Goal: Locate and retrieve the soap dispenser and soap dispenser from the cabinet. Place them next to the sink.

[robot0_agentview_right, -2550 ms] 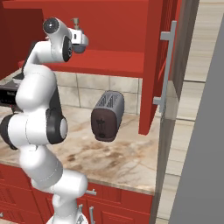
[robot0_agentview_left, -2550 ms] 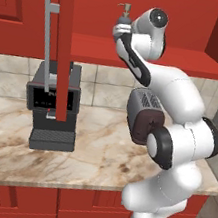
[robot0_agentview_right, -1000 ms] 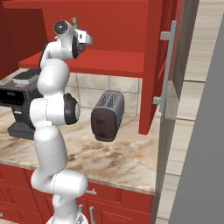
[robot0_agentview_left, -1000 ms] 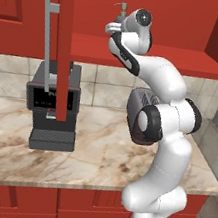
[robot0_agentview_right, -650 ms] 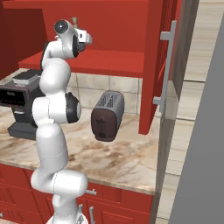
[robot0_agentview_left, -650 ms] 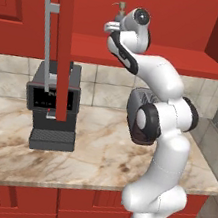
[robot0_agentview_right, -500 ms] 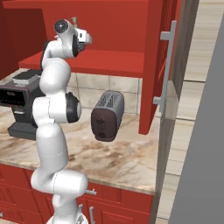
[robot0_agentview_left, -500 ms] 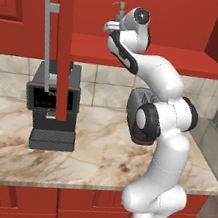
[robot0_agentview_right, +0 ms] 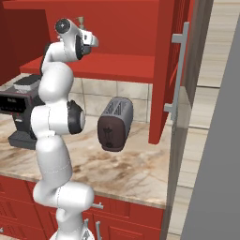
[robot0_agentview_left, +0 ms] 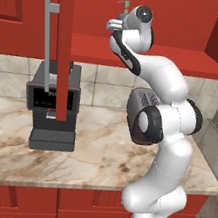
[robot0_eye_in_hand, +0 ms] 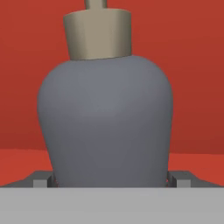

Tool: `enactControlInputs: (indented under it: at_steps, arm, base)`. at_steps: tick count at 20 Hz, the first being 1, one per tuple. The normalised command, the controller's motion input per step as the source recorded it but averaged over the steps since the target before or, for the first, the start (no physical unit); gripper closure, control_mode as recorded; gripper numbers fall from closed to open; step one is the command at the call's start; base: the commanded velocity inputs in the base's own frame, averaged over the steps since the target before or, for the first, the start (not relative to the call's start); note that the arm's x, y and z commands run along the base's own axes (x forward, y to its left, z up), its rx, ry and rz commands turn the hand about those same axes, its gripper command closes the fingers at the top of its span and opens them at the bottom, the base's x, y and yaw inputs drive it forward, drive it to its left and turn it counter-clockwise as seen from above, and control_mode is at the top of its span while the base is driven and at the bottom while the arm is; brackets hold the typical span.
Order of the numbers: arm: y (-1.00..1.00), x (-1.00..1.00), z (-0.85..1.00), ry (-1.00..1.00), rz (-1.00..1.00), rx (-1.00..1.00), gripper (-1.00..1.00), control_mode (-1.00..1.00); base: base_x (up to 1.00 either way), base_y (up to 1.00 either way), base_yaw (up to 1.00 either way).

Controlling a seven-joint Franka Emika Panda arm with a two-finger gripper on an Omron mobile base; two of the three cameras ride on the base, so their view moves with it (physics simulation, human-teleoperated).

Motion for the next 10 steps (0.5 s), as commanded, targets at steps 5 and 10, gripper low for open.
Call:
enactControlInputs:
  at_steps: [5,10]
  arm:
    - [-0.14,-0.58,0.0,-0.06,-0.11,0.1,1.0,-1.0]
    - [-0.02,-0.4,0.02,-0.02,-0.1,0.01,1.0,-1.0]
  base:
    - [0.0,0.0,0.0]
    - [0.0,0.0,0.0]
